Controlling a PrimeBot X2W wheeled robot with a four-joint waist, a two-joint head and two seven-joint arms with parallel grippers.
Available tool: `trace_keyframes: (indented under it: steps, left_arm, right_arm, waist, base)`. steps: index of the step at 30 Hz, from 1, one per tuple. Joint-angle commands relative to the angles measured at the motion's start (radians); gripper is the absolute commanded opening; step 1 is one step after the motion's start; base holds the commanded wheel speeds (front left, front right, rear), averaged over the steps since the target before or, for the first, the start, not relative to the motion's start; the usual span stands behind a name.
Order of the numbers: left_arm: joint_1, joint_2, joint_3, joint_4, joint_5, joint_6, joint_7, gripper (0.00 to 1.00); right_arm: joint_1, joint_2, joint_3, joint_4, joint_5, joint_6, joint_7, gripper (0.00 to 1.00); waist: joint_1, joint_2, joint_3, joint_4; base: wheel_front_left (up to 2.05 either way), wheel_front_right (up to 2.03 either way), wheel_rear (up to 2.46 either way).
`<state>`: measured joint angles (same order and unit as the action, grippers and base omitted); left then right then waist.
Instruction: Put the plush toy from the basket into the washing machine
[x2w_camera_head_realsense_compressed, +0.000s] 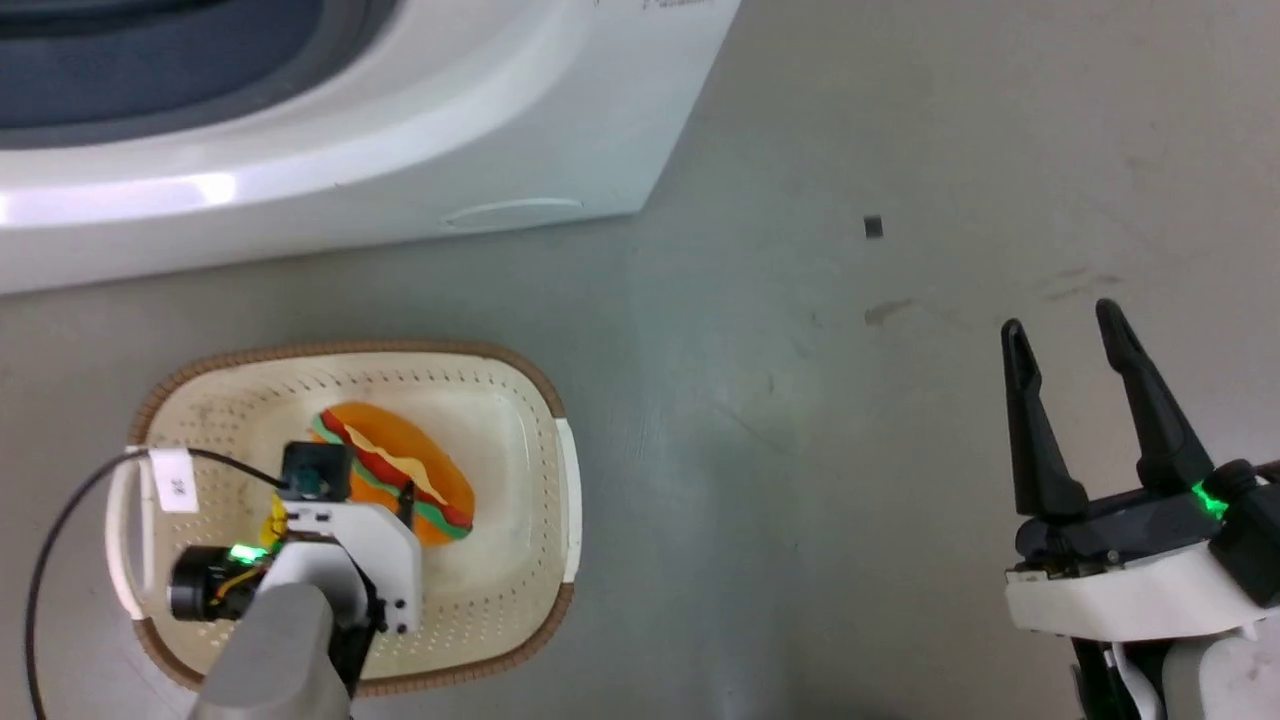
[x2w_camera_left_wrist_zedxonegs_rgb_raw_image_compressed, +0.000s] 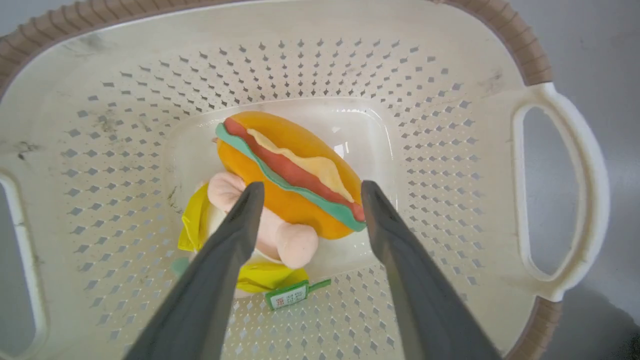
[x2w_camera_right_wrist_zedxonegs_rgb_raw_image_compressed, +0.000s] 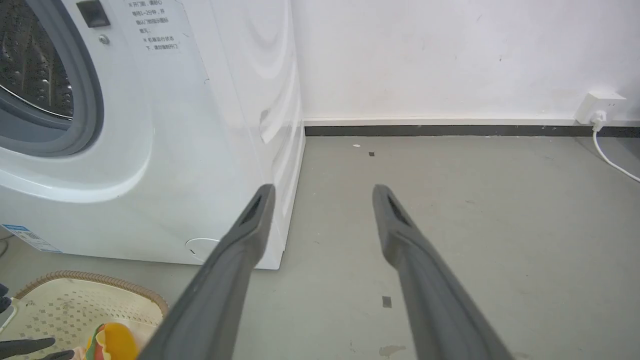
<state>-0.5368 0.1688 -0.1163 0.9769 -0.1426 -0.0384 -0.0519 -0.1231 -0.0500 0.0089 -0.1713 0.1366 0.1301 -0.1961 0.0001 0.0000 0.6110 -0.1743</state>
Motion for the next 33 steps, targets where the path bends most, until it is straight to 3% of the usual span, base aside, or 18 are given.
trace_keyframes:
  steps: [1, 28, 29, 33]
  left_arm:
    - [-0.045, 0.017, -0.006, 0.041, -0.009, 0.002, 0.011, 1.00]
    - [-0.340, 0.118, -0.052, 0.311, -0.077, 0.016, 0.034, 1.00]
    - [-0.333, 0.117, -0.066, 0.312, -0.074, -0.010, 0.052, 0.00]
    - [-0.313, 0.111, -0.067, 0.312, -0.083, -0.013, 0.023, 0.00]
  right_arm:
    - [-0.027, 0.000, 0.000, -0.020, 0.013, 0.000, -0.013, 1.00]
    - [-0.084, 0.000, 0.030, -0.126, 0.077, 0.001, -0.066, 1.00]
    - [-0.087, 0.000, 0.031, -0.122, 0.077, 0.001, -0.066, 1.00]
    - [-0.089, 0.000, 0.032, -0.100, 0.079, 0.001, -0.066, 1.00]
  waist:
    - [-0.0001, 0.0000, 0.060, -0.014]
    - [-0.0001, 0.0000, 0.395, -0.091]
    - [-0.0001, 0.0000, 0.394, -0.091]
    - [-0.0001, 0.0000, 0.363, -0.090]
  base:
    - [0.00, 0.00, 0.00]
    - [0.00, 0.00, 0.00]
    - [0.00, 0.00, 0.00]
    - [0.00, 0.00, 0.00]
